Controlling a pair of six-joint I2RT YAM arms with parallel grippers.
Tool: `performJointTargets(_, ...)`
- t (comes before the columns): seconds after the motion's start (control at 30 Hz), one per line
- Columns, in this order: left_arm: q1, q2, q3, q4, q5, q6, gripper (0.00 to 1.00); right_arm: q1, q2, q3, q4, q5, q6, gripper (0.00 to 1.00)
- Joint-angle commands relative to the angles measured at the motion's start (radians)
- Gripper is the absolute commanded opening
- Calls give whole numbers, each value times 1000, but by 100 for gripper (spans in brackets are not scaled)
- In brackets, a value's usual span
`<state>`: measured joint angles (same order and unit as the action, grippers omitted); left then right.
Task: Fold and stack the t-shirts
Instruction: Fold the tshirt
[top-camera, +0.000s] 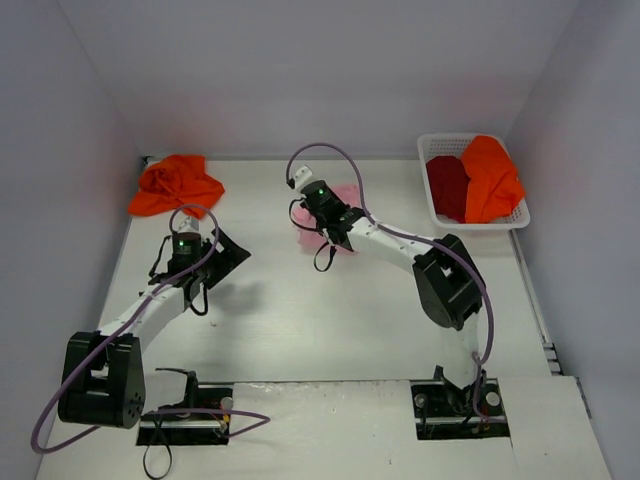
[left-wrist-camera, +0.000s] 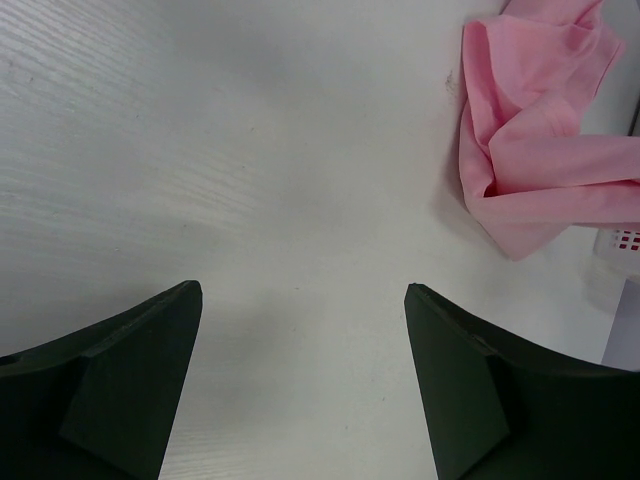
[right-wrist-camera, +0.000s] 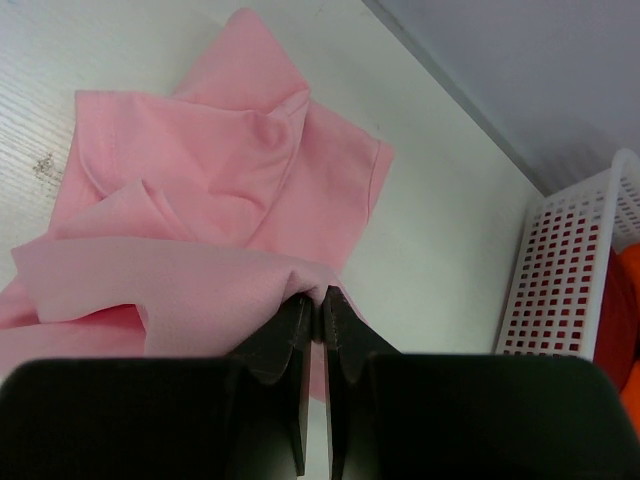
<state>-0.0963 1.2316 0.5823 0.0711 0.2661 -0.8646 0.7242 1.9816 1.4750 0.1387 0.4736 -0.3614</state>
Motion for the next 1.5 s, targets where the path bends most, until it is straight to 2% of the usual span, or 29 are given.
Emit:
performJointTargets(0.0,7,0,4,58,10,10,77,-16,16,47,105,-23,-17,0)
performJointTargets(0.67,29,23,2,65,12,18,77,-75,112,96,182,-89,-53,0)
performJointTargets(1.17,27,60,7,95,13,7,77,-80,27,84,173,-87,-53,0)
performJointTargets(1.47,27,31,-9,104,27,-14,77,-13,-88,-57,159,-35,1,0)
